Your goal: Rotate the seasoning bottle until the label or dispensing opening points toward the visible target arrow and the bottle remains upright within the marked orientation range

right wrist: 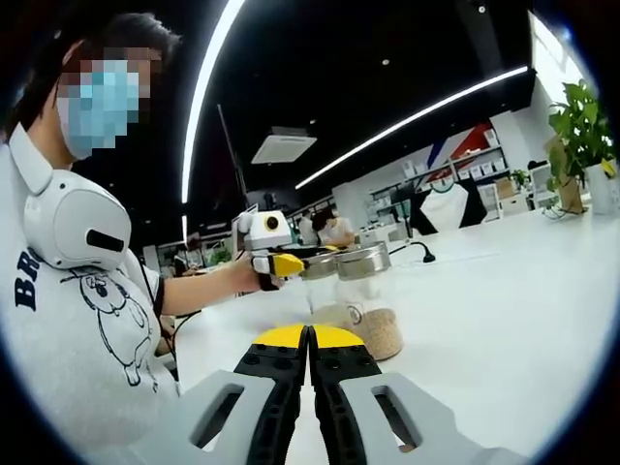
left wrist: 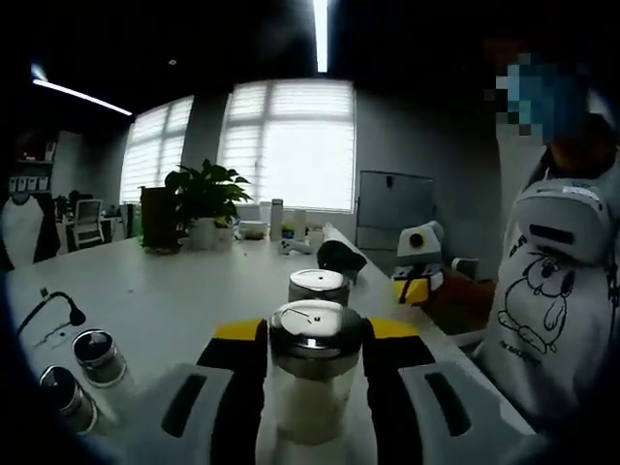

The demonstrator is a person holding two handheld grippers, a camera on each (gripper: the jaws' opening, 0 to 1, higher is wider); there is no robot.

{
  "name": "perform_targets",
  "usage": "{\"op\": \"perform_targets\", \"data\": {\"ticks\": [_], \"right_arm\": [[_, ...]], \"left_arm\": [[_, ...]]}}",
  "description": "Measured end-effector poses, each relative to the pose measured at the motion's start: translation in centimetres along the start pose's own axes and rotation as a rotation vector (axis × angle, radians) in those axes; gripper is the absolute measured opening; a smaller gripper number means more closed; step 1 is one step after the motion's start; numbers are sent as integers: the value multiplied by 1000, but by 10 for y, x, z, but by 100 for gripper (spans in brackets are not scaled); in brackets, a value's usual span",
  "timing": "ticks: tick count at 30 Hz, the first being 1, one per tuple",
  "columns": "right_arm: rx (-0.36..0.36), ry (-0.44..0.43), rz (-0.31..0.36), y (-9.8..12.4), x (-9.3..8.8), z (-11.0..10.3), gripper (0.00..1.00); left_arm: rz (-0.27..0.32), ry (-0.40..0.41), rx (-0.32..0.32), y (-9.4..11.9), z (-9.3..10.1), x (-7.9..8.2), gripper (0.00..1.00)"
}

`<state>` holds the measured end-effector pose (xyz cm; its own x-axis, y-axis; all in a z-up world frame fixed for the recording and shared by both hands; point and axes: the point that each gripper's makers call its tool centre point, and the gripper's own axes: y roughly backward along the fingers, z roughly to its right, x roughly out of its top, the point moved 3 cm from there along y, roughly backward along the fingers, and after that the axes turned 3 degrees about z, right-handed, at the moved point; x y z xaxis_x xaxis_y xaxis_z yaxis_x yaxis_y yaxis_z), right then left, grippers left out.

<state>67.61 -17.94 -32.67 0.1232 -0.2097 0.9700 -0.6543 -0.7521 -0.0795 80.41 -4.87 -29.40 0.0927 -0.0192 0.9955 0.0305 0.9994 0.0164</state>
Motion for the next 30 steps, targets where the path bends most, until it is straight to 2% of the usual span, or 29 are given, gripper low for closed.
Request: {"op": "perform_targets", "data": {"ticks": [8,14,17,22,30], "right_arm": [[-4,6,-4,-1,-1,-1,0],[-23,10,20,-1,2,5,0],[-21,10,29,-3,4,6,0],[-38,60,-31,-5,-2,8,0],[-37,72,-24,-8,1,8,0]], "left_arm": [[-9,17,26,0,0,-1,40],[-18,24,97,-1,1,-1,40],[-41,21,156,-1,2,-1,40],[-43,20,229,-1,3,-1,40],[-35,15,281,1,2,-1,40]]}}
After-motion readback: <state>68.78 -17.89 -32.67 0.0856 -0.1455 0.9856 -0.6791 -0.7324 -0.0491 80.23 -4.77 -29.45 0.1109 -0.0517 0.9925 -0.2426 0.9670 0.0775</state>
